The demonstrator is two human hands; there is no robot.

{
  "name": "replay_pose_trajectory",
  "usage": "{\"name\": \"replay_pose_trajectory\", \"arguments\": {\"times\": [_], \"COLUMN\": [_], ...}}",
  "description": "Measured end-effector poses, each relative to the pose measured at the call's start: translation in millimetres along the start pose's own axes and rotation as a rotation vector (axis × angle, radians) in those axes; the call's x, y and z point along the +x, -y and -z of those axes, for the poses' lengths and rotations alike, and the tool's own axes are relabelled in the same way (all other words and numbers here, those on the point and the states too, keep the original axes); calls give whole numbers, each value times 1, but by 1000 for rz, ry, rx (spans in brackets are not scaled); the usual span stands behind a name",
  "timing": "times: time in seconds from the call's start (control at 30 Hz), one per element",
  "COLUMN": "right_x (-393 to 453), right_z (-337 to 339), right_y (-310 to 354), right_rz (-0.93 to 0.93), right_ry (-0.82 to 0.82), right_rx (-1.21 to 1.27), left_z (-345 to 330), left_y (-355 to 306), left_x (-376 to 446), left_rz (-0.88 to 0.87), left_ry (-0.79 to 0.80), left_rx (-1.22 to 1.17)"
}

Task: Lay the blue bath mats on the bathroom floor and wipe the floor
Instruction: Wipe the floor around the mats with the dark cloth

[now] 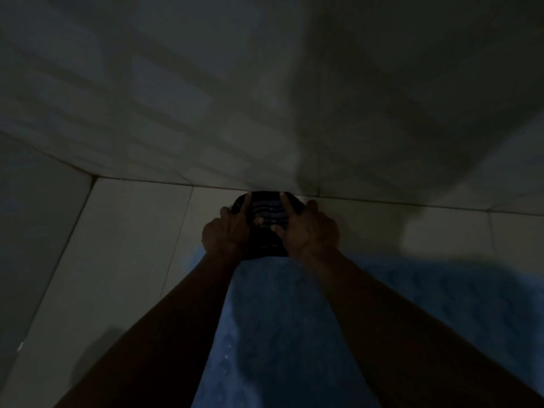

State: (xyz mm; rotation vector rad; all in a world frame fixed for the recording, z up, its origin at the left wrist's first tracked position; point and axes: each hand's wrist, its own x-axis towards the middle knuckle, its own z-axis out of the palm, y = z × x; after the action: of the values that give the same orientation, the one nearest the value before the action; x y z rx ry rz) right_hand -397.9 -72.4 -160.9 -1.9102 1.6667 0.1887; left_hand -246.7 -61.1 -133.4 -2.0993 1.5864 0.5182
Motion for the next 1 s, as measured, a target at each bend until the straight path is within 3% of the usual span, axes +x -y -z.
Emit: {"name": "replay_pose_trajectory", "arguments": {"times": [0.37, 0.77, 0.87, 1.0], "right_x": [-18, -44, -50, -61], "right_z": [13, 14, 12, 11], "right_y": [-54, -108, -119, -126], "right_rz": [-42, -172, -238, -311], "right_ry": [-10, -80, -142, -178], "right_rx": [-11, -4, 4, -74], "left_z": [-9, -28, -32, -40], "left_y": [-58, -103, -114, -127], "left_x": [-15, -27, -25, -32], "left_rz": [22, -168, -196, -282], "left_ry": [-26, -167, -143, -340], "left_rx": [-66, -123, -158, -121]}}
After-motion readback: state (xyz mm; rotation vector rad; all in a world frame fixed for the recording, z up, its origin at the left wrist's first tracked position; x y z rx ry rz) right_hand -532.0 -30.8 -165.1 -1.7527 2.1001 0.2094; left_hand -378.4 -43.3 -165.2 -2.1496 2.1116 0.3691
